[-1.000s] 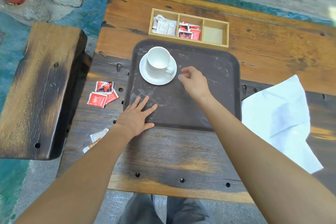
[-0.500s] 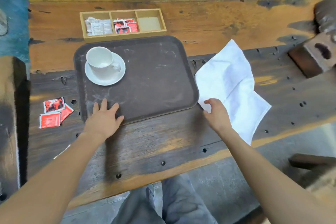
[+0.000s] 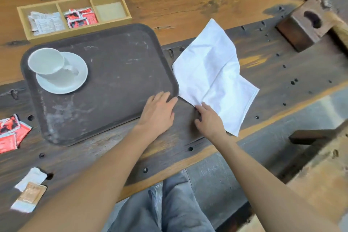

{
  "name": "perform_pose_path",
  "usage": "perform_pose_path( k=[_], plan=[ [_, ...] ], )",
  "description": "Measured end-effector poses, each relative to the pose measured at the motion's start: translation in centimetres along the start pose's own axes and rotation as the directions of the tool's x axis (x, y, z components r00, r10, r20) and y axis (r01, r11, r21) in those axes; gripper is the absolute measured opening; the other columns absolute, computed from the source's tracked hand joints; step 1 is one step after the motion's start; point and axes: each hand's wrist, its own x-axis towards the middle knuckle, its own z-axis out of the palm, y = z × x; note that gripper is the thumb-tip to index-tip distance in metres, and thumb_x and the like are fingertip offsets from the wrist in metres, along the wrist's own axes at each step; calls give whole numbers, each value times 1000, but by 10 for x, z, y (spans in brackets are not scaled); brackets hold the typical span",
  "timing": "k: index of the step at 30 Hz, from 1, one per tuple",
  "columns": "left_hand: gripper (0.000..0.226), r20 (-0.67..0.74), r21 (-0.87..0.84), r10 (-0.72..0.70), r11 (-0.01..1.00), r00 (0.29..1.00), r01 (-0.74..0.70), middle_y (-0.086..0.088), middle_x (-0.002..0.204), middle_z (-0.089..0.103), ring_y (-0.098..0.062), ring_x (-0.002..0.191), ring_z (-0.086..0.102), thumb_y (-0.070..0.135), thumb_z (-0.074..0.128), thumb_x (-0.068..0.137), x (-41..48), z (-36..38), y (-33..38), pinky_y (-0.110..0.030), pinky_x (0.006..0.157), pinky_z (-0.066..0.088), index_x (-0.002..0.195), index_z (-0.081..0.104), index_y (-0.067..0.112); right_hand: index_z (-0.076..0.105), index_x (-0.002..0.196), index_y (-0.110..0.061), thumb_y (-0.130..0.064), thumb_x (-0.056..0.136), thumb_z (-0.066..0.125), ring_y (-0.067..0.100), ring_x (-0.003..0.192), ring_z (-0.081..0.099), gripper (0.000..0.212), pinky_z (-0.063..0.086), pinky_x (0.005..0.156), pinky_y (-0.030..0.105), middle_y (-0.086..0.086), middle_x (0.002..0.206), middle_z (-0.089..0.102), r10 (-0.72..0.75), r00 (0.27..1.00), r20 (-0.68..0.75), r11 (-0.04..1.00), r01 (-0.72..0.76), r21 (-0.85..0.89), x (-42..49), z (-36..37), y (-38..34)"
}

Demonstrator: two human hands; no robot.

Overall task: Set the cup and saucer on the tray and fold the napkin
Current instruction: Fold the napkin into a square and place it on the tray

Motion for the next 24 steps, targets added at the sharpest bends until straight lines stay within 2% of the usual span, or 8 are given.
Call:
perform_pose_path(
  k=[4, 9, 12, 15, 16, 18, 20, 24],
  plan=[
    [49, -26, 106, 57, 993, 998, -54, -10, 153, 44, -33, 150, 29, 15, 58, 92, 30, -3, 27, -44, 123, 19, 141, 53, 16, 38, 155, -11, -10, 91, 54, 24, 144, 42, 66, 40, 114, 34, 3, 161, 39, 5, 1000, -20, 997, -3, 74, -3, -1, 10],
    [51, 3, 122, 115, 986, 993, -114, -4, 152, 47, -31, 152, 27, 24, 66, 89, 71, -7, 42, -42, 123, 19, 138, 55, 20, 59, 140, -5, 8, 82, 56, 24, 131, 57, 59, 38, 114, 22, 8, 144, 58, -31, 974, -225, 937, 106, 333, 1, -24, 24],
    [24, -21, 79, 75, 994, 997, -74, 1, 121, 66, -28, 135, 47, 22, 64, 88, 94, -13, 52, -37, 113, 30, 112, 69, 21, 66, 132, -10, 9, 80, 60, 18, 125, 61, 56, 34, 108, 7, 4, 135, 66, -49, 950, -309, 899, 177, 400, 10, -48, 31],
    [14, -109, -66, -37, 997, 993, 29, -3, 87, 69, -29, 100, 60, 10, 56, 87, 114, -29, 60, -34, 86, 40, 85, 69, 14, 68, 129, -16, 4, 83, 61, 9, 122, 61, 50, 42, 108, 18, -3, 132, 68, -19, 937, -350, 859, 195, 474, 24, -74, 40],
    [12, -115, -108, -37, 994, 993, 24, -3, 92, 70, -30, 99, 60, 13, 59, 87, 118, -36, 63, -35, 84, 42, 92, 70, 14, 69, 128, -18, 1, 85, 62, 5, 121, 60, 48, 43, 107, 18, -6, 131, 69, 1, 935, -353, 844, 189, 503, 29, -83, 42],
    [38, -92, -155, 38, 987, 995, -52, -1, 116, 68, -27, 111, 59, 26, 70, 85, 128, -48, 71, -39, 93, 46, 122, 64, 19, 71, 125, -22, -1, 86, 62, -5, 115, 60, 44, 44, 100, 10, -13, 125, 71, 38, 936, -350, 801, 181, 571, 38, -99, 45],
    [57, -73, -157, 98, 982, 993, -109, 2, 125, 66, -24, 117, 57, 31, 73, 84, 135, -61, 82, -40, 99, 44, 138, 56, 25, 73, 120, -23, -2, 87, 61, -13, 110, 59, 41, 41, 93, 3, -18, 117, 72, 45, 935, -353, 763, 196, 616, 46, -113, 45],
    [17, -255, -147, 10, 988, 967, -49, -1, 97, 66, -25, 98, 60, 14, 60, 93, 148, -82, 94, -34, 84, 44, 102, 74, 19, 77, 109, -27, -9, 90, 66, -11, 103, 63, 28, 43, 85, 3, -23, 106, 73, 42, 919, -393, 744, 234, 626, 52, -139, 41]
  ],
)
